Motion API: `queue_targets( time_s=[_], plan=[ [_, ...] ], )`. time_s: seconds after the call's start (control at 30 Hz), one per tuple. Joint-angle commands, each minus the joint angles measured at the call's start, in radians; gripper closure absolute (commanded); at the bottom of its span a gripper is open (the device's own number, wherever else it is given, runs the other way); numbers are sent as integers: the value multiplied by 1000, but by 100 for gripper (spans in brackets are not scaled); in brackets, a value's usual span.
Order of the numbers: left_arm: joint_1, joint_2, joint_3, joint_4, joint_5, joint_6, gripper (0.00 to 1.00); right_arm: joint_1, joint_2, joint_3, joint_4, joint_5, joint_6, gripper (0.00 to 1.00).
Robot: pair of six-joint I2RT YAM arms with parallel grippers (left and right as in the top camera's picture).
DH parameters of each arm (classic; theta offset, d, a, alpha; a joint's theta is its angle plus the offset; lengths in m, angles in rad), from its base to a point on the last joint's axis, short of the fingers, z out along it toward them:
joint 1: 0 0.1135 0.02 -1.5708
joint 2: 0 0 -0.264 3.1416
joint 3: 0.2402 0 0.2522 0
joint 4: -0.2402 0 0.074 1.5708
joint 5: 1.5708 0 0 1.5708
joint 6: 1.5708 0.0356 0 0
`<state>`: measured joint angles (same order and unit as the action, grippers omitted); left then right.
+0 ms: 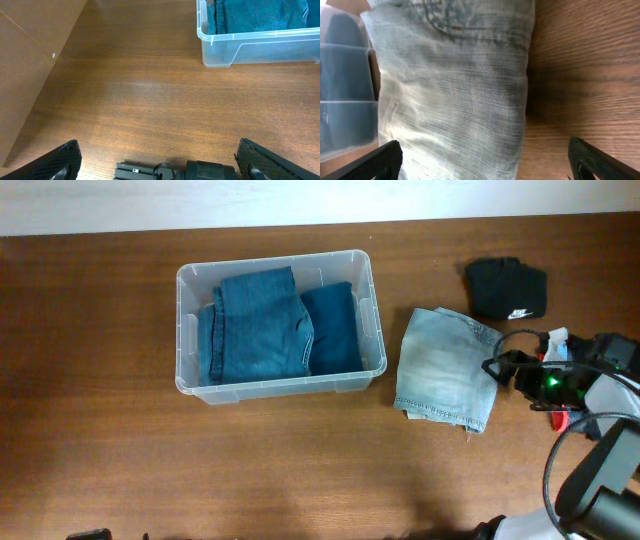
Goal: Pack container
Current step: 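Grasp the right edge of the light-wash denim with the right gripper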
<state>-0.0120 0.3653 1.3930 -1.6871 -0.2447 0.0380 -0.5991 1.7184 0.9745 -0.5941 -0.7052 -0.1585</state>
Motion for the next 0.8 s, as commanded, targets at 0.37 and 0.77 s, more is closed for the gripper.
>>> queue_targets(
  time_s=[0.37, 0.77],
  plan=[
    [-5, -2, -3, 0, -17, 1, 1, 38, 151, 11, 46, -162, -55, 2],
    [-5, -2, -3, 0, -17, 1, 1, 121, 153, 11, 51, -82, -54, 2]
  ],
)
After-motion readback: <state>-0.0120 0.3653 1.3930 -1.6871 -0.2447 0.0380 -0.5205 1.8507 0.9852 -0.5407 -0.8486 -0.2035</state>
